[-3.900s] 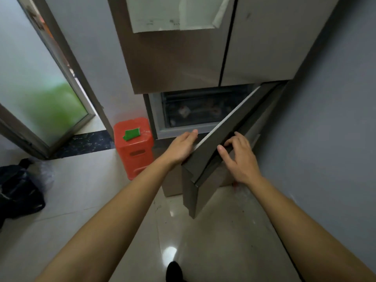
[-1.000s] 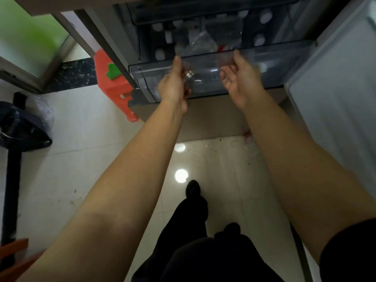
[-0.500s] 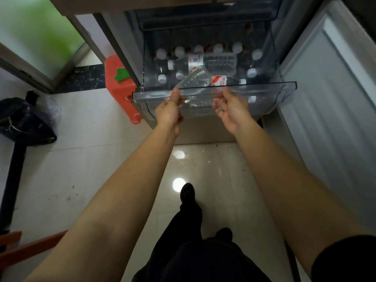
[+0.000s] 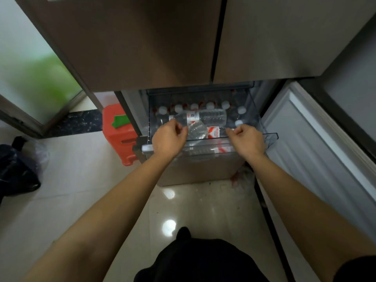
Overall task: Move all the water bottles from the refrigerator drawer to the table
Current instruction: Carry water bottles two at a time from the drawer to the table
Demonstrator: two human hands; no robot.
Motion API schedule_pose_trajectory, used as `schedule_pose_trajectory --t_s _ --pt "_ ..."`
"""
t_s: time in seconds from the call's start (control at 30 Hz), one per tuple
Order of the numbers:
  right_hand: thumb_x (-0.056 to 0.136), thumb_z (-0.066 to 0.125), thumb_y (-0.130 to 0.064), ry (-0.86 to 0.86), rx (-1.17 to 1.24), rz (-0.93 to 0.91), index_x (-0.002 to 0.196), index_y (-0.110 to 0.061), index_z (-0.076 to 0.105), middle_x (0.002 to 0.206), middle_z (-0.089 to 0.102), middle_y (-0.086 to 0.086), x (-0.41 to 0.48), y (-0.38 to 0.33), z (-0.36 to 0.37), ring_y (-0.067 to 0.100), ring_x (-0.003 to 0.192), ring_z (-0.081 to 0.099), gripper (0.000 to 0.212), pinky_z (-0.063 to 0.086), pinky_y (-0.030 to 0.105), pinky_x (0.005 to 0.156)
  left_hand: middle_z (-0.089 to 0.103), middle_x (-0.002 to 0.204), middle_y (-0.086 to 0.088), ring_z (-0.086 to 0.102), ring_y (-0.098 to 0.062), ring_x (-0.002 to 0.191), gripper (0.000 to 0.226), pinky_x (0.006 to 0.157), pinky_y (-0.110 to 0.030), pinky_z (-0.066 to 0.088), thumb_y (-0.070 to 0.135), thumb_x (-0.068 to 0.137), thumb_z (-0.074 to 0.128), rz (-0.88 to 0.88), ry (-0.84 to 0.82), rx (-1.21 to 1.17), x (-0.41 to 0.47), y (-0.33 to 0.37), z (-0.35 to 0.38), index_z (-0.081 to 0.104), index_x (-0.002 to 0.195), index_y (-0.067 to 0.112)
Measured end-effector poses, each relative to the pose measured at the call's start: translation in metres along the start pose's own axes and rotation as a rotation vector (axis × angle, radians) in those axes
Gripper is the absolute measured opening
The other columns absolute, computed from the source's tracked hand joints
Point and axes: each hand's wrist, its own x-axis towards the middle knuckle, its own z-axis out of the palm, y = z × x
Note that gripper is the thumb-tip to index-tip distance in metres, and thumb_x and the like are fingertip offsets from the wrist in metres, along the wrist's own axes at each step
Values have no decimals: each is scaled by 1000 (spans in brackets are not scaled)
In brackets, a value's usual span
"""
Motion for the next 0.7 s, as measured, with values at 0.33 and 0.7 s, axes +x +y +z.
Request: schedule_pose_trajectory --t_s 0.33,0.7 --pt "90 68 -33 -292 -199 -306 139 -18 51 136 53 10 76 -12 25 28 123 52 54 44 37 96 63 122 -6 61 -28 109 75 92 -41 53 60 67 76 -186 -633 91 57 4 36 51 127 22" --pt "87 68 -43 -412 -603 -702 154 -34 25 160 22 4 147 -27 77 39 146 21 80 27 56 115 60 122 0 60 -25 109 83 86 -37 55 66 59 79 -130 -667 383 81 1 73 50 130 34"
